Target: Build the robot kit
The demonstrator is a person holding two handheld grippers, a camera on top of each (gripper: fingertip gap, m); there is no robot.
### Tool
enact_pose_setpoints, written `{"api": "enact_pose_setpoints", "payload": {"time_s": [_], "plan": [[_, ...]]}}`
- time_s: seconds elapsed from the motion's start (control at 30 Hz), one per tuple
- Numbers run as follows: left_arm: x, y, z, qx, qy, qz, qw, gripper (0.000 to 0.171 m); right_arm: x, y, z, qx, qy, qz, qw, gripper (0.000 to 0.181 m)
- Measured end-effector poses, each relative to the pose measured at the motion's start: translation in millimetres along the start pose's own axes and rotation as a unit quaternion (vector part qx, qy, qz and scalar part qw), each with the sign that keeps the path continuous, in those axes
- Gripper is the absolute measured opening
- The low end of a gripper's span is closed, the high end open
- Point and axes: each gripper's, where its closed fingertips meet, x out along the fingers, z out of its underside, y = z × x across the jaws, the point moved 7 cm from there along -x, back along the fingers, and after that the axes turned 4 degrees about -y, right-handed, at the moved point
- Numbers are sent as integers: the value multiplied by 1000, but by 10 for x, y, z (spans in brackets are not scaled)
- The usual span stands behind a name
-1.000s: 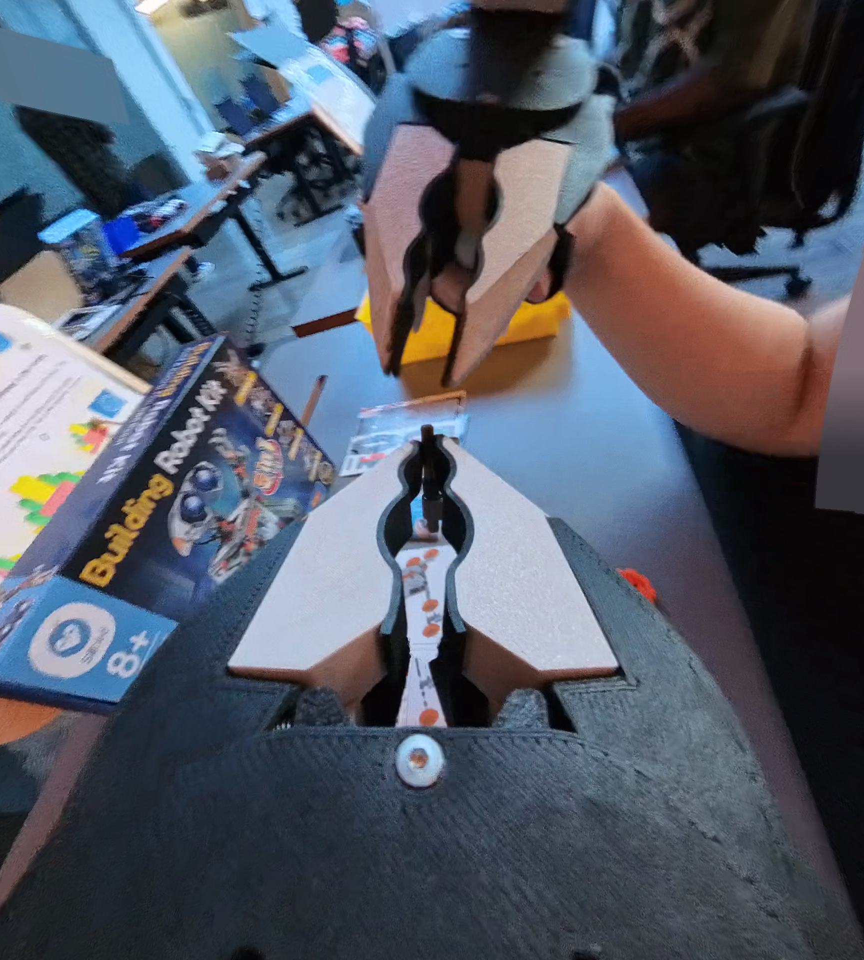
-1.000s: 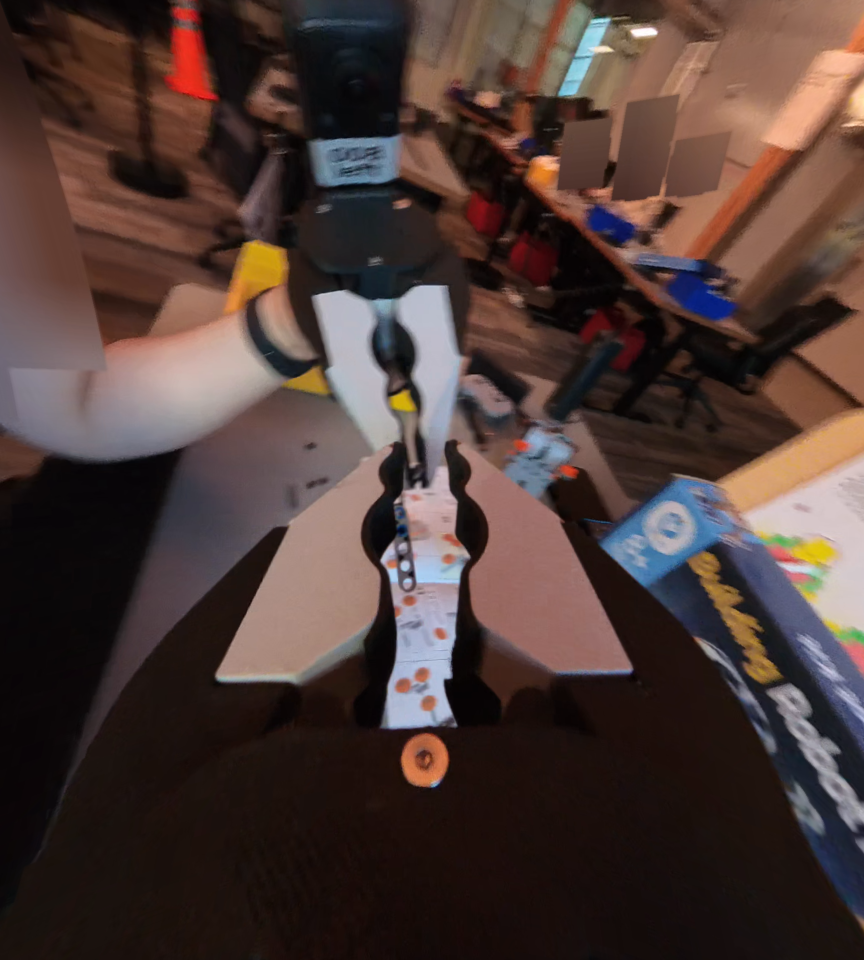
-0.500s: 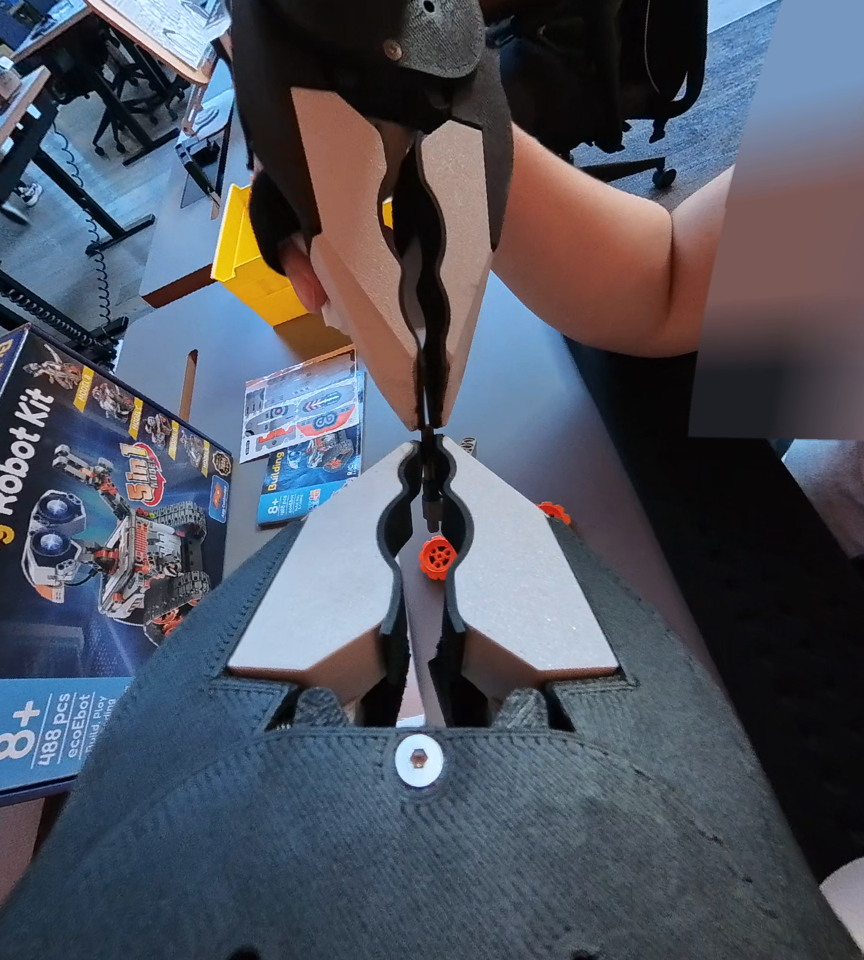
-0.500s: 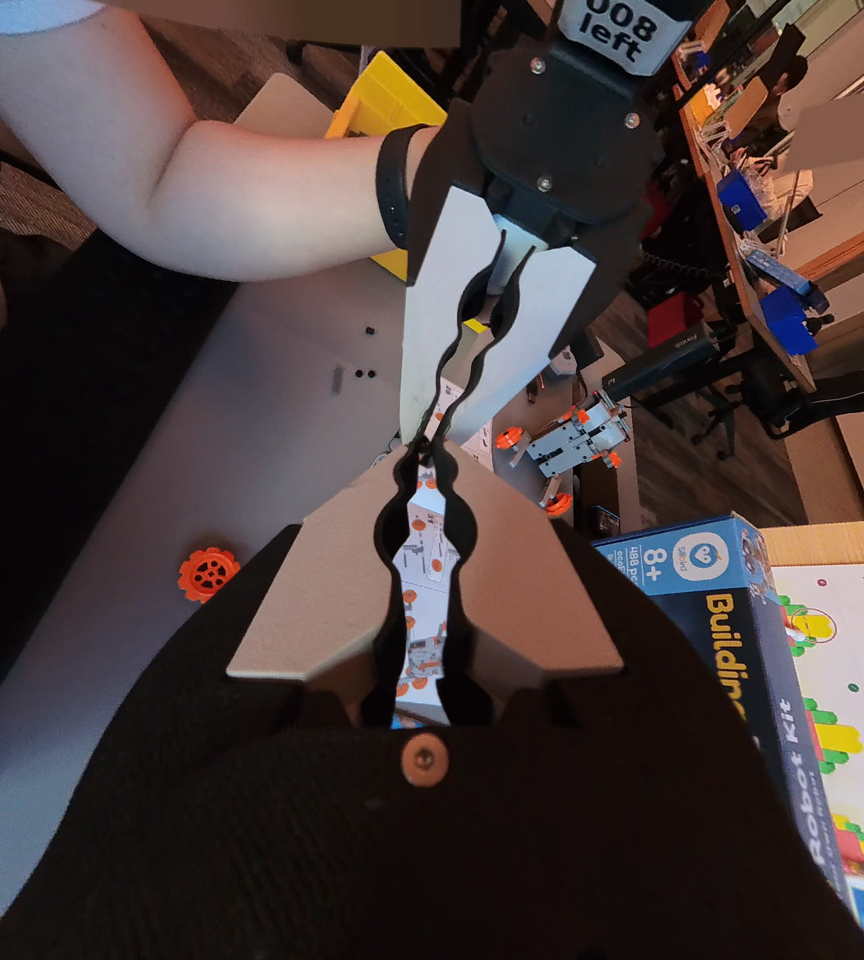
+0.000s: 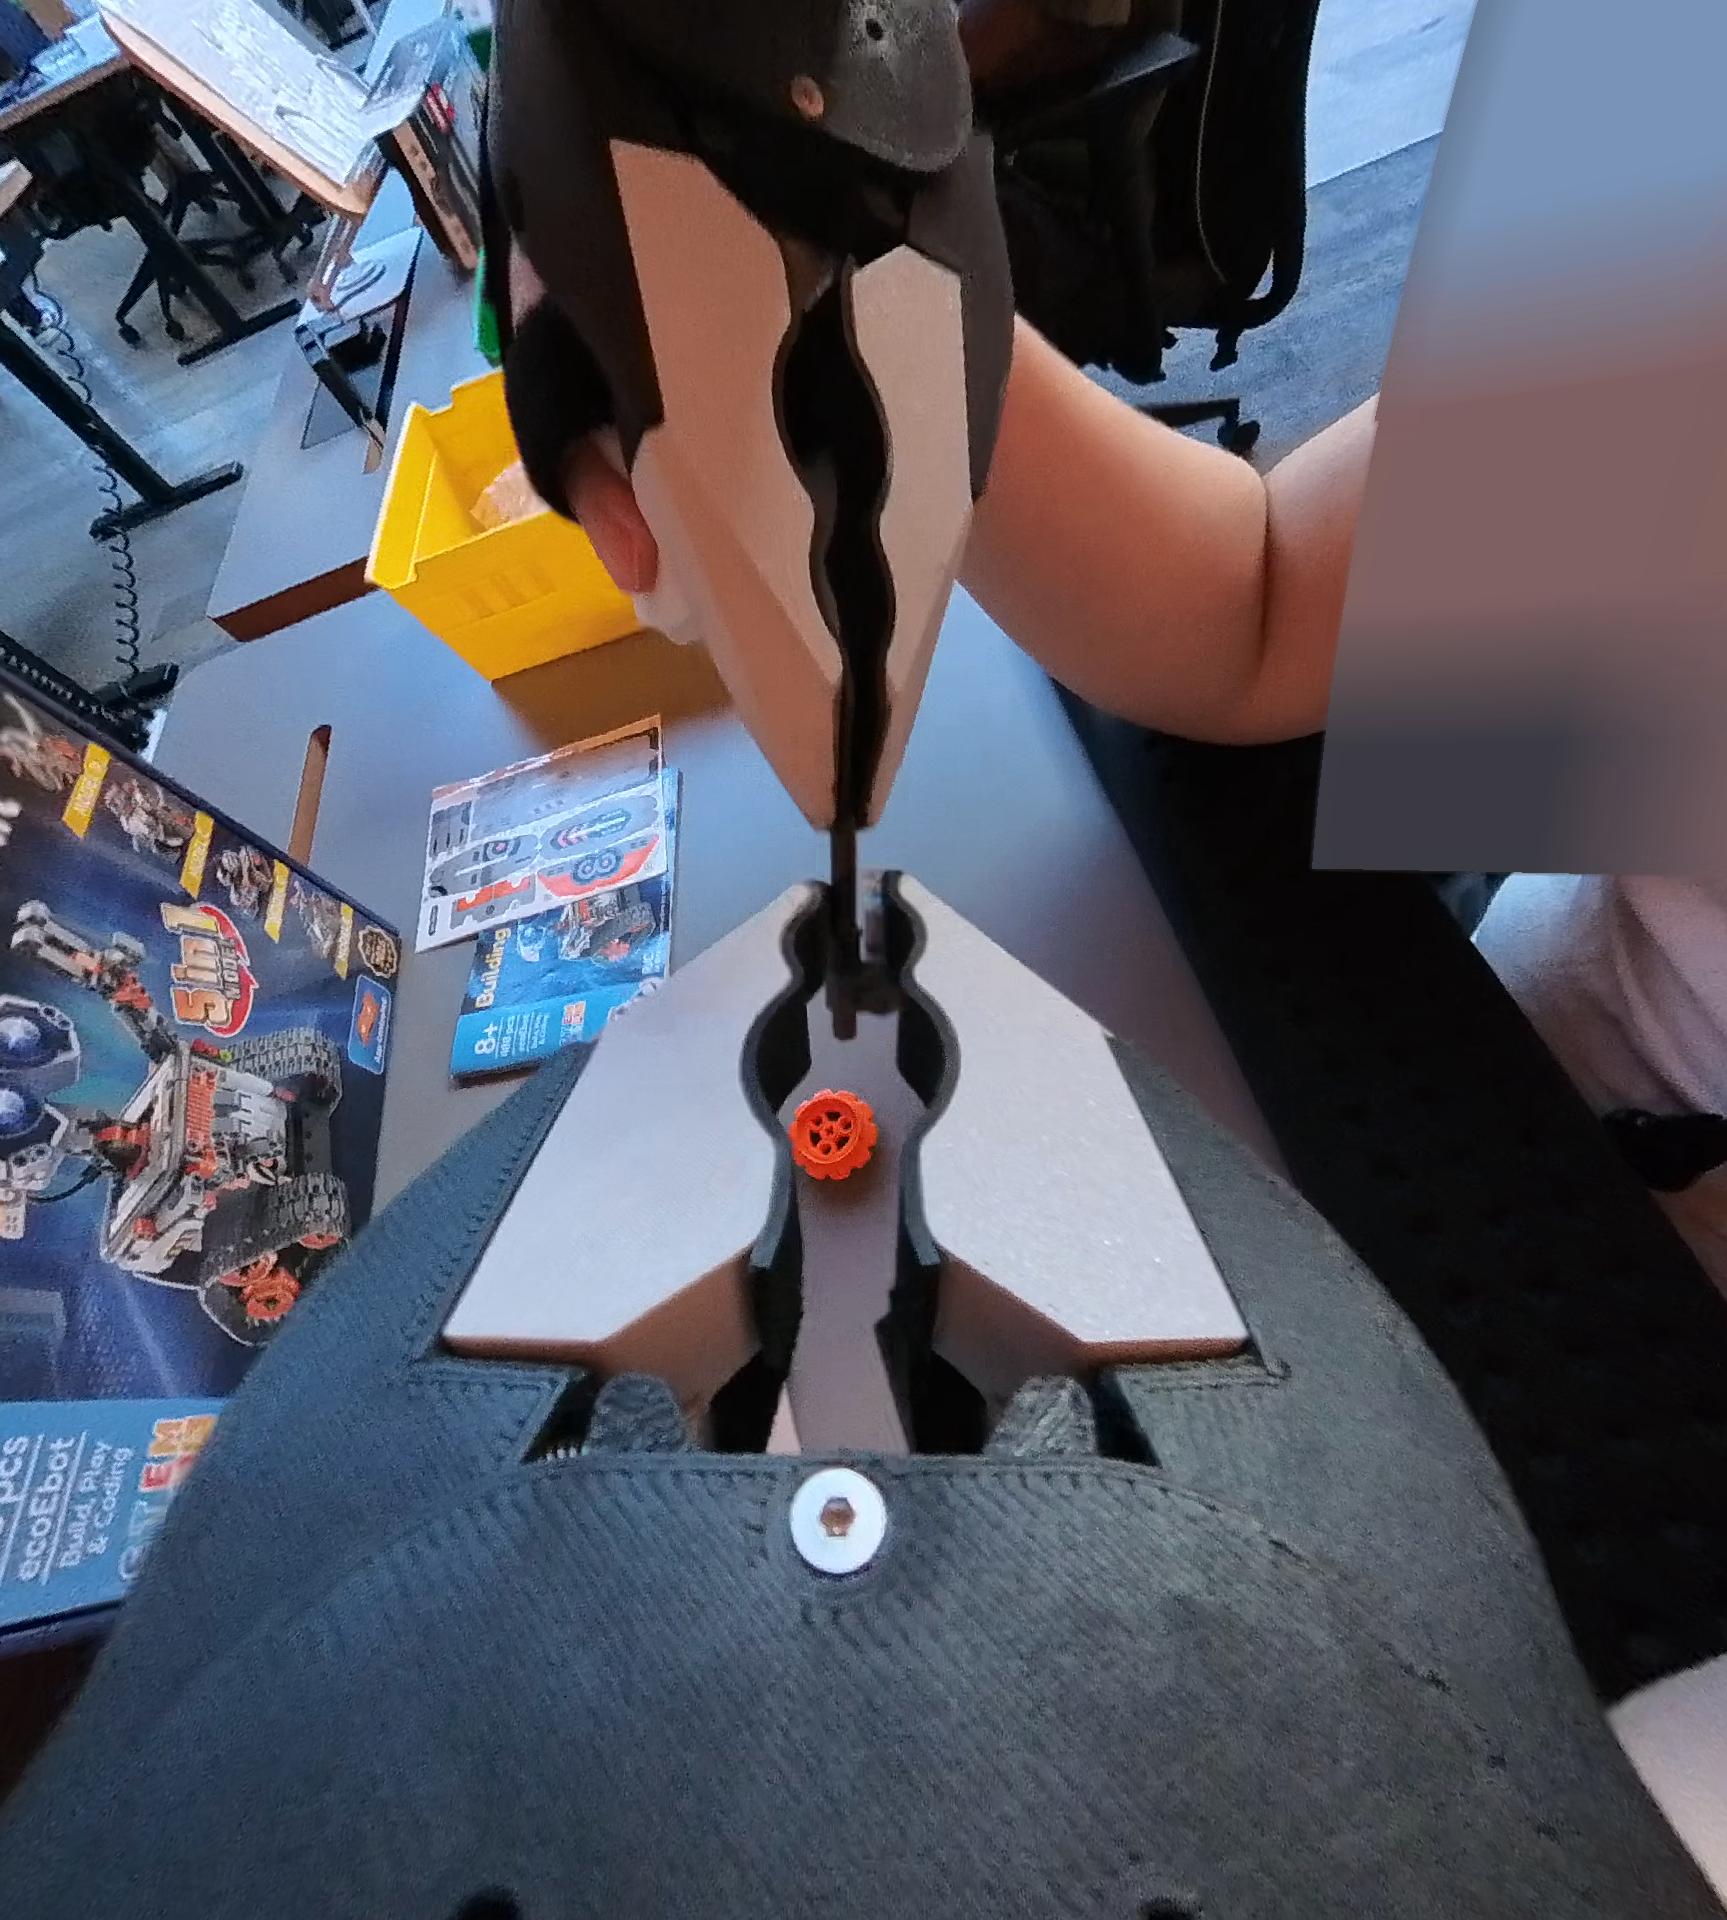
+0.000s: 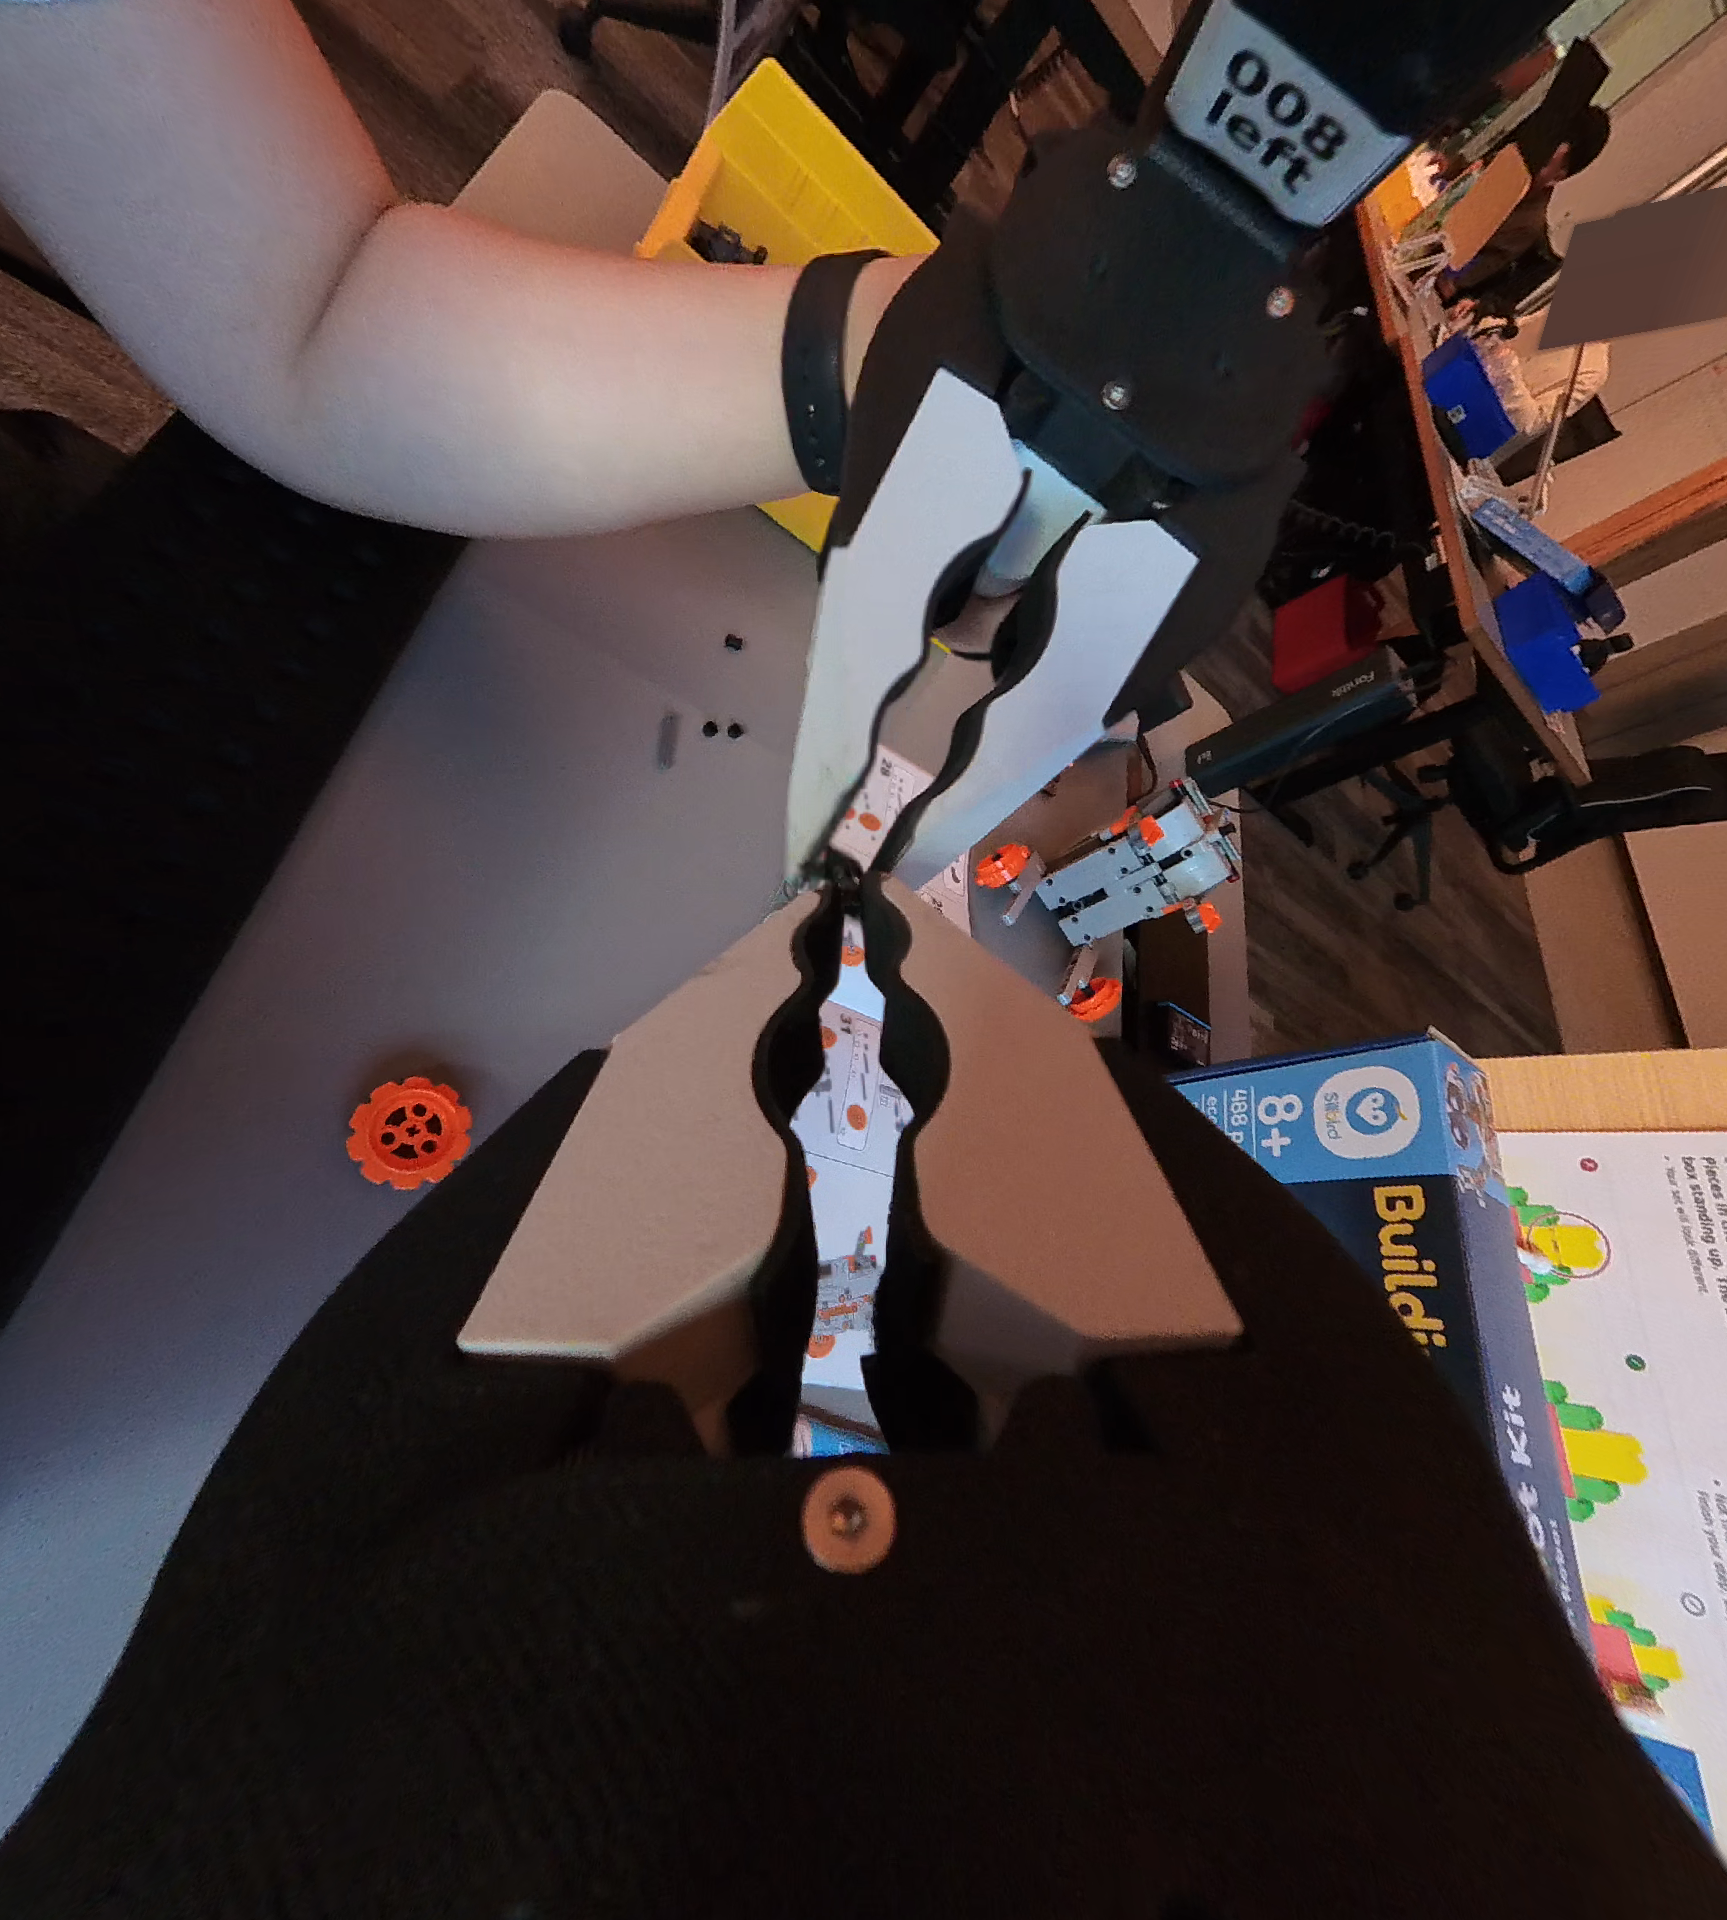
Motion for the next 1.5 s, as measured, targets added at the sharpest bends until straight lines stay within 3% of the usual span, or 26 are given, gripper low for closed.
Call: {"api": "enact_pose_setpoints", "payload": {"time_s": [0.07,0.33,0.53,0.63,1.07,1.5], "plan": [[-61,16,10,-11,19,18,1000,16,-12,3,11,1,0,3,1000,2],[-243,-75,-26,-74,115,64,989,16,-3,5,19,5,11,-4,1000,2],[-43,-76,12,-67,65,63,994,14,-22,21,22,5,23,1,1000,2],[16,-96,28,-57,49,48,996,4,-51,25,30,6,28,3,1000,2],[10,-126,-14,-51,70,39,995,1,-68,35,58,5,33,5,999,2],[33,-162,-9,-47,40,15,998,1,-81,87,120,19,49,16,998,3]]}}
